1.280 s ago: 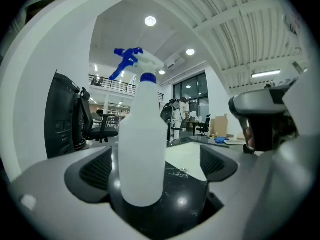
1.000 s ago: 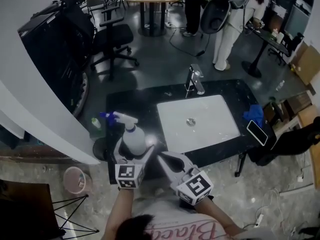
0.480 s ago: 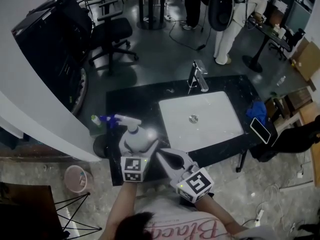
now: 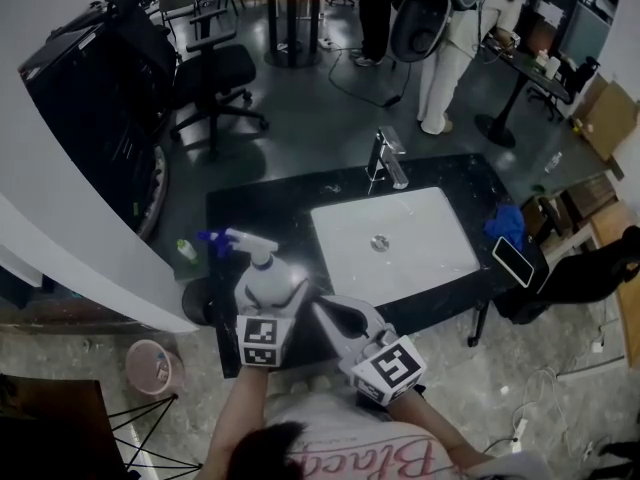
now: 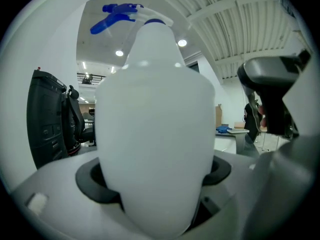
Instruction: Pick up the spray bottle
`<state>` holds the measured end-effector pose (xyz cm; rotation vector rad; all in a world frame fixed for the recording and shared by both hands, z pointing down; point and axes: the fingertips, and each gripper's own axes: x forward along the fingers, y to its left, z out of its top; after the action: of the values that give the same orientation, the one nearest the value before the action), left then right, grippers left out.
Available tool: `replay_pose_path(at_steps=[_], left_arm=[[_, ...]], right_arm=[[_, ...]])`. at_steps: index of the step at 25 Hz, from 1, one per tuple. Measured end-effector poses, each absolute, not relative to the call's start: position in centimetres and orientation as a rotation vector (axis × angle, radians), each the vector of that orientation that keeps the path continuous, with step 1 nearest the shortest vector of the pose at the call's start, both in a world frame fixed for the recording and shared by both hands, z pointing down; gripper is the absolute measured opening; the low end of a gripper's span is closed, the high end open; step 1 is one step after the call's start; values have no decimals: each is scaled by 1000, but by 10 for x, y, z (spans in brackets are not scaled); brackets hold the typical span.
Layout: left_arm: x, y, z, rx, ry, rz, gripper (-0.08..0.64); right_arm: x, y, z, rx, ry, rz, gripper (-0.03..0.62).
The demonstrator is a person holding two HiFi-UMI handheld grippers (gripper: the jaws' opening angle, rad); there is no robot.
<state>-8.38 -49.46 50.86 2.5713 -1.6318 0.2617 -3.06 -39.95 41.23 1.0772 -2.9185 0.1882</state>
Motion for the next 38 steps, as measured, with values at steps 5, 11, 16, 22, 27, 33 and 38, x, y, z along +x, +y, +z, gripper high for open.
replay_pose_path(at_steps=[5,11,16,22,27,33,38], left_arm=[[-87,-493,476,2610,-1637,222,414],[-95,-482,423,2646,-1661,140,416],[-102,-468,385,2662,-1713,90,416],[-115,-457,359,2658,-1755,41,416],[-116,-449,346,2682,-1758,1,416],[-111,-445,342,2705,-1755,-10,416],[-109,-444,342,2708,-1758,-4,416]], right_arm=[[-37,-403,410,1070,-2935,195,2],[-45,-400,403,1044,-2965,127,2],[-50,-395,389,1044,-2991,67,0],[-54,-394,375,1047,-3022,-13,0],[-56,-391,362,1042,-3041,-71,-1],[-61,-389,355,1020,-3045,-132,0],[-61,-388,355,1016,-3042,-137,-2]])
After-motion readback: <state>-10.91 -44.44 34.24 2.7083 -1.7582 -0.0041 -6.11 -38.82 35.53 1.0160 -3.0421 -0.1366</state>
